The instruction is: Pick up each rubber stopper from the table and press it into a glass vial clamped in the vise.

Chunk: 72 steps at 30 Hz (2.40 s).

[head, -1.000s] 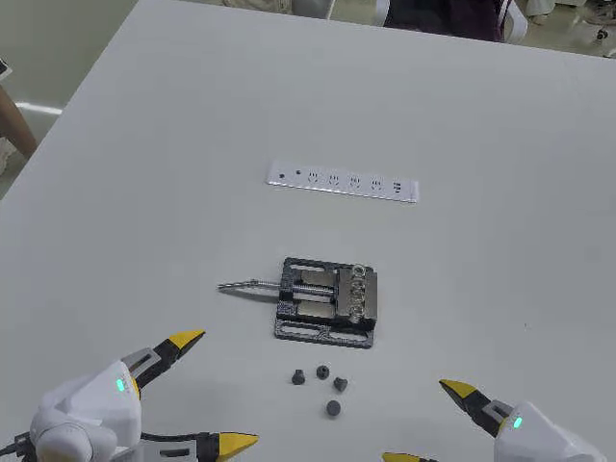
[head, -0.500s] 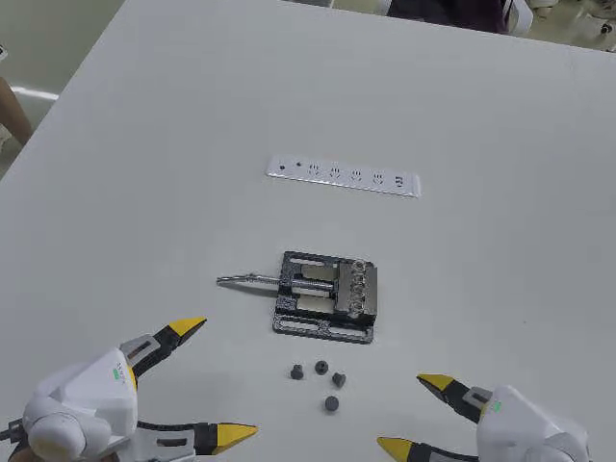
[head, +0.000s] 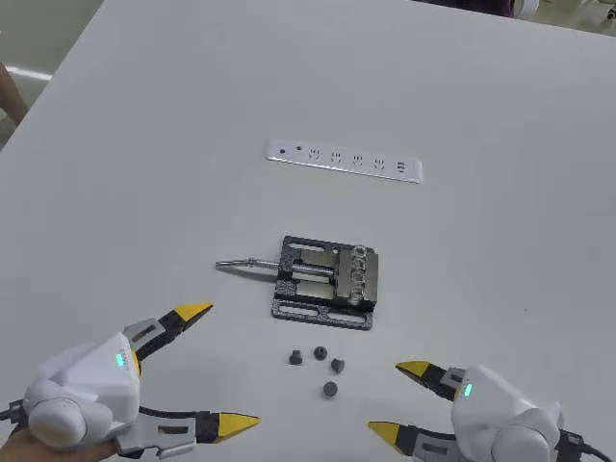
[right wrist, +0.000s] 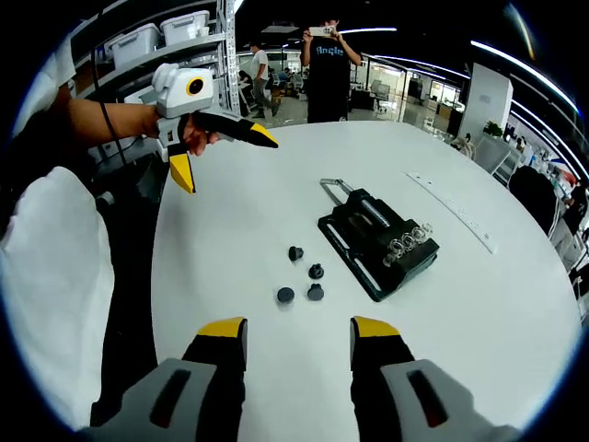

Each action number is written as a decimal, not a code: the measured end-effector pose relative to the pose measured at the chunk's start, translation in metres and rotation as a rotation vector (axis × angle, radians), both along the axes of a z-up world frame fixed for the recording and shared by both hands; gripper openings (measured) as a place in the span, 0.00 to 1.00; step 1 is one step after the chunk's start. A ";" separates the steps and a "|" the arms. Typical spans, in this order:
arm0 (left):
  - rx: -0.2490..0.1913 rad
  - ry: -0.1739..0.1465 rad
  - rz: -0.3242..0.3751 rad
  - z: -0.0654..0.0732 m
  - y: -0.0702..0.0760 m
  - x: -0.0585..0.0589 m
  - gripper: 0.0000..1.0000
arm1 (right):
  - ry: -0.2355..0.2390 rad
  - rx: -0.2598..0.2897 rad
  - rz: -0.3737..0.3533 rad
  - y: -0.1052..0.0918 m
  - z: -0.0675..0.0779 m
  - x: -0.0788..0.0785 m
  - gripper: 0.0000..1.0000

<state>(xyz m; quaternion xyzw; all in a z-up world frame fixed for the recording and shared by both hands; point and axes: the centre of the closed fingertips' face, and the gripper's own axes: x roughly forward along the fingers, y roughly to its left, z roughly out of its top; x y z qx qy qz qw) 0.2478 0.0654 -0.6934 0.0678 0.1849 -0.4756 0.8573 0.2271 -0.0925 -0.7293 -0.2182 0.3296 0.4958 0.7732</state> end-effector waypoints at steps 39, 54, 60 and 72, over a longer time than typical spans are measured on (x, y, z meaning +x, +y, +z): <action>-0.032 -0.019 -0.113 0.003 -0.013 0.000 0.86 | -0.028 -0.228 0.292 0.032 -0.027 0.007 0.25; -0.041 -0.033 -0.131 0.003 -0.010 -0.001 0.86 | -0.014 -0.296 0.353 0.047 -0.038 0.008 0.23; -0.039 -0.036 -0.135 0.000 -0.008 -0.002 0.86 | -0.004 -0.322 0.375 0.049 -0.043 0.007 0.22; -0.028 -0.042 -0.156 -0.005 -0.009 -0.004 0.86 | 0.008 -0.373 0.406 0.048 -0.052 0.006 0.20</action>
